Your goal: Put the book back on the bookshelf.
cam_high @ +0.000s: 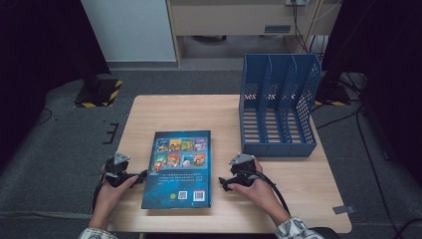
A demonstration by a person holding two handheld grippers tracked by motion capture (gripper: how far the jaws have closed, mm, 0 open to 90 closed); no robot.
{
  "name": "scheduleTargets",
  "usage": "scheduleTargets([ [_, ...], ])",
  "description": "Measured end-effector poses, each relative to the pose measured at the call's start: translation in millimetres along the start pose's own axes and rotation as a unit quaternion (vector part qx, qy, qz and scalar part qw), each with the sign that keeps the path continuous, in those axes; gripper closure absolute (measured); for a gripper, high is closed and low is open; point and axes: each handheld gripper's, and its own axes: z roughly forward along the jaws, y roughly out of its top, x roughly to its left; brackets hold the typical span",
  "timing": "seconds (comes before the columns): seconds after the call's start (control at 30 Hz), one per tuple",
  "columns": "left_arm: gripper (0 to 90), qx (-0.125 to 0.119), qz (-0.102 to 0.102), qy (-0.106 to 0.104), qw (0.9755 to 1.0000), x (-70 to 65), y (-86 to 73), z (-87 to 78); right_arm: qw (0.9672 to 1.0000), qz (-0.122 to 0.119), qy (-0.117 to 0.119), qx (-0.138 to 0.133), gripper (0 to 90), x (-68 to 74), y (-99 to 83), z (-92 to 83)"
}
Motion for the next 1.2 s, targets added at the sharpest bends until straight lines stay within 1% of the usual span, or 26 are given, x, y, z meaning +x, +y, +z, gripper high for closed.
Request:
scheduleTargets([
  [0.43,0.0,0.001,0.008,-0.008,0.9999,0.8,-0.4,-0.9,1.0,-0.001,0.0,-0.001,0.5,-0.2,0.2,0.4],
  [0.47,0.0,0.003,0.006,-0.01,0.9999,1.1,0.0,-1.1,1.0,-0.001,0.0,0.0,0.5,-0.1,0.3,0.3],
  [0.5,0.0,0.0,0.0,-0.013,0.9999,1.2,0.3,-1.0,1.0,-0.001,0.001,0.0,0.5,-0.1,0.3,0.3],
  [0.6,0.4,0.001,0.003,-0.019,0.9998,2.5,0.9,-2.0,1.0,-0.002,0.003,0.004,0.7,-0.3,1.2,0.1],
  [0.63,2.8,0.0,-0.005,-0.02,0.9998,3.6,1.2,-3.6,0.9999,-0.004,0.007,0.013,2.4,-0.3,2.6,-0.8],
  [0.67,2.8,-0.001,-0.009,-0.022,0.9997,4.9,1.0,-5.3,0.9999,-0.005,0.009,0.013,4.8,-0.1,3.3,-1.3],
  [0.7,2.6,-0.001,-0.009,-0.022,0.9997,4.9,1.0,-5.3,0.9999,-0.005,0.009,0.013,4.8,-0.1,3.3,-1.3],
  [0.73,3.1,-0.01,-0.017,-0.014,0.9997,7.9,0.6,-10.2,0.9998,-0.007,0.011,0.015,5.8,2.4,4.6,-2.4],
  [0.77,3.5,-0.012,-0.021,-0.013,0.9996,9.0,0.9,-12.3,0.9998,-0.009,0.011,0.015,6.3,4.2,5.3,-2.8],
  [0.83,3.4,-0.017,-0.03,-0.014,0.9993,11.4,2.0,-16.6,0.9997,-0.021,0.006,0.01,6.8,8.2,7.0,-4.5],
  [0.9,4.1,-0.02,-0.032,-0.012,0.9992,11.4,3.0,-19.1,0.9996,-0.025,0.016,0.004,6.7,12.7,10.3,-7.7],
  [0.93,4.2,-0.026,-0.031,-0.008,0.9992,9.0,4.8,-23.6,0.9995,-0.025,0.016,-0.001,6.8,14.5,11.6,-9.6],
  [1.0,4.5,-0.024,-0.037,-0.01,0.999,2.3,4.5,-30.3,0.9993,-0.033,0.018,-0.006,7.0,17.4,14.4,-14.4],
  [1.03,4.2,-0.03,-0.028,-0.008,0.9991,-2.4,5.1,-34.9,0.9992,-0.034,0.022,-0.009,6.9,18.0,15.4,-16.2],
  [1.07,4.3,-0.036,-0.025,-0.007,0.999,-5.6,6.1,-37.7,0.999,-0.03,0.031,-0.014,6.7,18.8,17.5,-19.8],
  [1.1,4.4,-0.04,-0.026,-0.007,0.9988,-7.1,7.0,-39.3,0.9989,-0.024,0.035,-0.017,6.4,20.0,19.7,-22.5],
  [1.17,4.4,-0.052,-0.03,-0.01,0.9982,-9.2,10.3,-40.8,0.9984,-0.027,0.04,-0.029,6.4,22.5,23.9,-26.4],
  [1.2,4.5,-0.054,-0.027,-0.012,0.9981,-11.0,11.8,-40.9,0.9981,-0.029,0.042,-0.034,6.3,24.4,26.3,-28.6],
])
